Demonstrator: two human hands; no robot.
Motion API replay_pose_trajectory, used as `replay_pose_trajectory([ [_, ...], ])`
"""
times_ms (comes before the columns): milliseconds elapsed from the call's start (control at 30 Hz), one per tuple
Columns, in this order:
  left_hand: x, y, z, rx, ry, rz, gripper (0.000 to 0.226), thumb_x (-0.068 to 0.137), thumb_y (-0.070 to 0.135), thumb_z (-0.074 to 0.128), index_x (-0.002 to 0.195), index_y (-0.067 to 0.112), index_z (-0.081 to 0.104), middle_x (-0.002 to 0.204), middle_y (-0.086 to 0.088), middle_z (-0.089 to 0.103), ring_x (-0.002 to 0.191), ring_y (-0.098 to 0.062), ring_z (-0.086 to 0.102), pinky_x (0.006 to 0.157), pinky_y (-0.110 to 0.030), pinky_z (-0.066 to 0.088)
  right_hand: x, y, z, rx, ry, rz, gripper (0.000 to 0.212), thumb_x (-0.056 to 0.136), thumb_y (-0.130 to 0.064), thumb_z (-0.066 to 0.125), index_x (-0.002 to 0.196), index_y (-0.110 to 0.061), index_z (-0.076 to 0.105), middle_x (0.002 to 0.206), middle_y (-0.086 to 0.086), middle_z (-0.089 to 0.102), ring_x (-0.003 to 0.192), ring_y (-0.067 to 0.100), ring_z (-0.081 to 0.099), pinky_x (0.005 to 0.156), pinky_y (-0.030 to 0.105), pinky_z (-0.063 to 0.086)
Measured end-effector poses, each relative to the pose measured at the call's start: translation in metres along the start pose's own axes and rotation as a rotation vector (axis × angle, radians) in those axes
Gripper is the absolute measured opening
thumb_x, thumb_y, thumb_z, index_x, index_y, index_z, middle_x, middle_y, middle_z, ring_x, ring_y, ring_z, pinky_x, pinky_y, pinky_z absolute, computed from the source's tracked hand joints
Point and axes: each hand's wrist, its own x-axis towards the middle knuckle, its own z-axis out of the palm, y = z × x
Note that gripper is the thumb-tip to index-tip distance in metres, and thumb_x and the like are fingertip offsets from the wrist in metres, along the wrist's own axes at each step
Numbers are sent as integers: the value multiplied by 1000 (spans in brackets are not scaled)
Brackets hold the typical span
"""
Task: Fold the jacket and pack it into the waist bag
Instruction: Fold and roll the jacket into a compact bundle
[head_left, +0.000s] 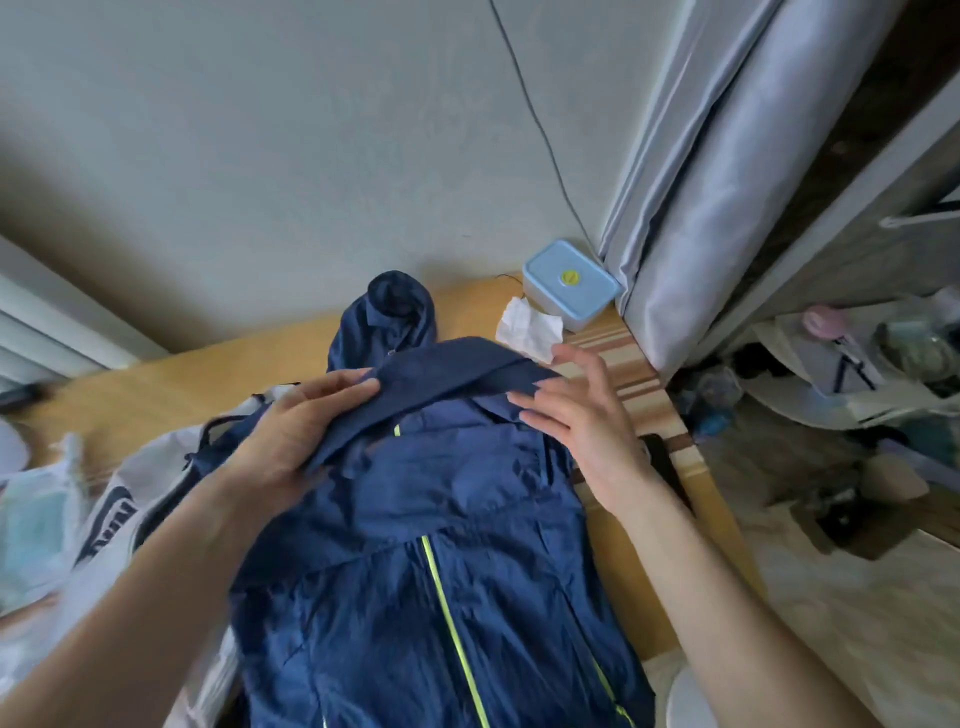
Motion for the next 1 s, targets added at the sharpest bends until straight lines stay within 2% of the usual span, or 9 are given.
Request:
replay_pose_trajectory([
  [167,15,-36,-106,112,282,-153,35,85,1,76,117,11,71,102,-13,76,63,-18,73,53,-23,60,37,89,-16,-1295,86,-71,59,81,-24,77,131,-22,46,122,7,58,105,25,61,85,42,54],
  [267,17,-76,-145,265,322,-240,48,79,-13,77,120,10,68,119,-25,69,79,-29,71,56,-25,63,50,133,-27,-1672,-7,-156,76,71,-33,86,135,-17,48,125,9,56,111,32,57,89,41,52],
  [400,17,-99,-168,276,359,-256,36,79,-6,81,110,11,75,116,-27,72,84,-28,73,62,-23,63,68,150,-28,-1791,-99,-285,57,67,-19,88,117,-16,60,107,4,65,94,29,63,78,42,54],
  [500,12,-101,-173,380,362,-248,39,74,-3,86,107,14,77,85,-10,81,67,-13,76,55,-18,58,78,146,-19,-1763,-105,-401,44,68,0,81,104,-16,62,94,3,64,83,29,62,66,41,52],
  [567,11,-102,-175,420,452,-200,30,77,0,85,102,14,79,85,-11,79,63,-12,74,55,-17,56,80,137,-15,-1746,-105,-523,40,66,9,75,96,-14,61,90,3,61,78,29,61,58,40,50],
  [667,11,-105,-184,213,581,-150,12,84,10,81,95,5,78,95,-22,78,75,-23,73,76,-26,62,74,126,-19,-1746,-142,-691,36,62,15,68,88,-10,61,87,7,56,75,29,57,50,39,47],
  [733,12,-111,-190,136,637,-171,16,85,16,81,92,3,78,78,-15,77,72,-27,69,86,-39,60,71,127,-31,-1785,-222,-726,40,60,17,68,90,-10,62,87,7,54,75,27,54,51,39,46],
  [800,12,-115,-188,143,655,-202,18,85,17,81,90,1,77,61,-5,67,68,-26,60,80,-41,54,69,135,-44,-1860,-348,-663,45,58,19,68,91,-11,60,91,5,52,77,25,51,48,37,44],
  [1000,15,-123,-178,-80,727,-439,14,82,16,78,91,12,68,87,-4,71,82,-25,70,84,-37,55,68,147,-57,-1979,-589,-293,43,66,9,69,96,-19,59,132,6,54,89,23,60,57,27,41],
])
